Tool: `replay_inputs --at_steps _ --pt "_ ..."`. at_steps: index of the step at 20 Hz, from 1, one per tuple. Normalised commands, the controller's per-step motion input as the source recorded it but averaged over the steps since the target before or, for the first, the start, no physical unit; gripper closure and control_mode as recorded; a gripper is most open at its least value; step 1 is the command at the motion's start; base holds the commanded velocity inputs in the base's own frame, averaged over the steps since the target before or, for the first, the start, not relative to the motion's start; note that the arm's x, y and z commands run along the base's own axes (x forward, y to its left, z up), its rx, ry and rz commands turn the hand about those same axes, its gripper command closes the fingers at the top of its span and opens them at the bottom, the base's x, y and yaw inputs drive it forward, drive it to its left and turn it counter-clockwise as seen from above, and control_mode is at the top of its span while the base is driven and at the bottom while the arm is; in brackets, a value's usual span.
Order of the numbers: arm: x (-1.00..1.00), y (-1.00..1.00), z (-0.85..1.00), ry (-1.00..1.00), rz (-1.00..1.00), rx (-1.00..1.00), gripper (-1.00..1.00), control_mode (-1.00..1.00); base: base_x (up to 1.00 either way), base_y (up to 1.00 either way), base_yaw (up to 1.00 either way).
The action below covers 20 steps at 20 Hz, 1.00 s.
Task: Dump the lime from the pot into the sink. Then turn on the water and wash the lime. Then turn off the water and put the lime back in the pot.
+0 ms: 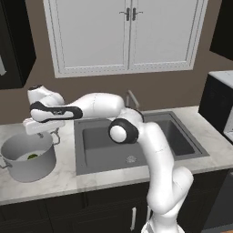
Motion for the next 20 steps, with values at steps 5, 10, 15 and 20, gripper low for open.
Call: replay_inputs --at_steps 5,10,15,20 --pt "-0.35 -0.12 0.66 -0.02 -0.02 0.11 1.00 -1.00 0.00 0.00 0.00" --pt "-0.15 -0.44 0.61 -0.01 -0.18 0.06 1.00 -1.00 0.00 0.00 0.00" --pt "0.00 -0.81 0.17 0.00 -0.32 0.00 1.00 -1.00 0.00 0.00 0.00" --pt "-0.09 -0.99 0.18 0.00 -0.38 0.06 1.00 -1.00 0.00 0.00 0.00"
